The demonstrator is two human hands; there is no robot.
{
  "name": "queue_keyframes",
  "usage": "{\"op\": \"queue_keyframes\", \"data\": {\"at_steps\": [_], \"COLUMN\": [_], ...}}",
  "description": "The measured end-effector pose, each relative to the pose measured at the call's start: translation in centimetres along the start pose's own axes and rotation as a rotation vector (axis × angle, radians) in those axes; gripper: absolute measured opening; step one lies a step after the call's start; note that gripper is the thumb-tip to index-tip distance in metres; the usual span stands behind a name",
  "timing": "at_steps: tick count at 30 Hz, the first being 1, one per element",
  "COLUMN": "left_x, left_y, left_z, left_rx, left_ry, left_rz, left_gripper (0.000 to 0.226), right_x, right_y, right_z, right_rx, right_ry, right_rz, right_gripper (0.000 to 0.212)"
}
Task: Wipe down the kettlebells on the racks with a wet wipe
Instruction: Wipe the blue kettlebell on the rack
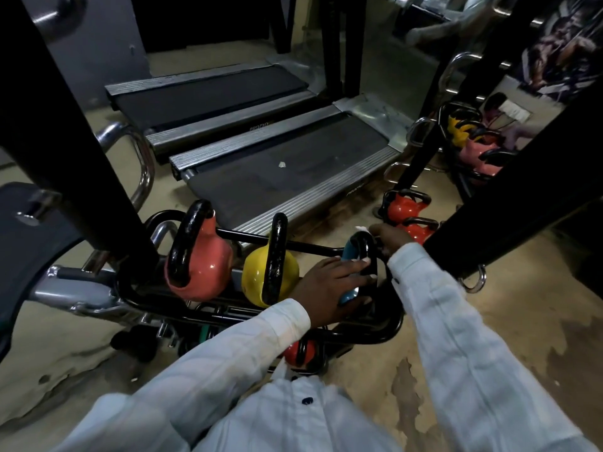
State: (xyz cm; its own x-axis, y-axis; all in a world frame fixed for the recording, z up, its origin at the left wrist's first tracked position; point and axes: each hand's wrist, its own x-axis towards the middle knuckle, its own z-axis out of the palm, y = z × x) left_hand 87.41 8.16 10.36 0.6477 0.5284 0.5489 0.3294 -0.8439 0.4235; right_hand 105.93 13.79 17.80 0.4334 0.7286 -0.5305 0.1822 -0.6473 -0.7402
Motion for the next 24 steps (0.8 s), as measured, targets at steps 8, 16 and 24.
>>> {"op": "queue_keyframes", "data": {"at_steps": [8, 16, 24], "left_x": [0.0, -0.1, -0.1], "left_y": [0.2, 0.9, 0.8], "left_z": [-0.2, -0.6, -0.5], "left_rx": [-0.032, -0.022, 0.034], "left_ry": [0.004, -0.037, -0.066], "left_rz": [-0.022, -0.088, -0.097], "left_gripper": [0.039, 0.039, 0.04], "right_x": [-0.2, -0.7, -2.7], "right_y": [3.4, -6.1, -4.3], "right_z": [-0.2, 2.5, 0.6], "right_rx": [-0.014, -1.17, -1.12], "right_ry": [0.144, -0.135, -0.11], "right_rz": [-0.216, -0.35, -0.501], "right_gripper": [0.01, 0.037, 0.014]}}
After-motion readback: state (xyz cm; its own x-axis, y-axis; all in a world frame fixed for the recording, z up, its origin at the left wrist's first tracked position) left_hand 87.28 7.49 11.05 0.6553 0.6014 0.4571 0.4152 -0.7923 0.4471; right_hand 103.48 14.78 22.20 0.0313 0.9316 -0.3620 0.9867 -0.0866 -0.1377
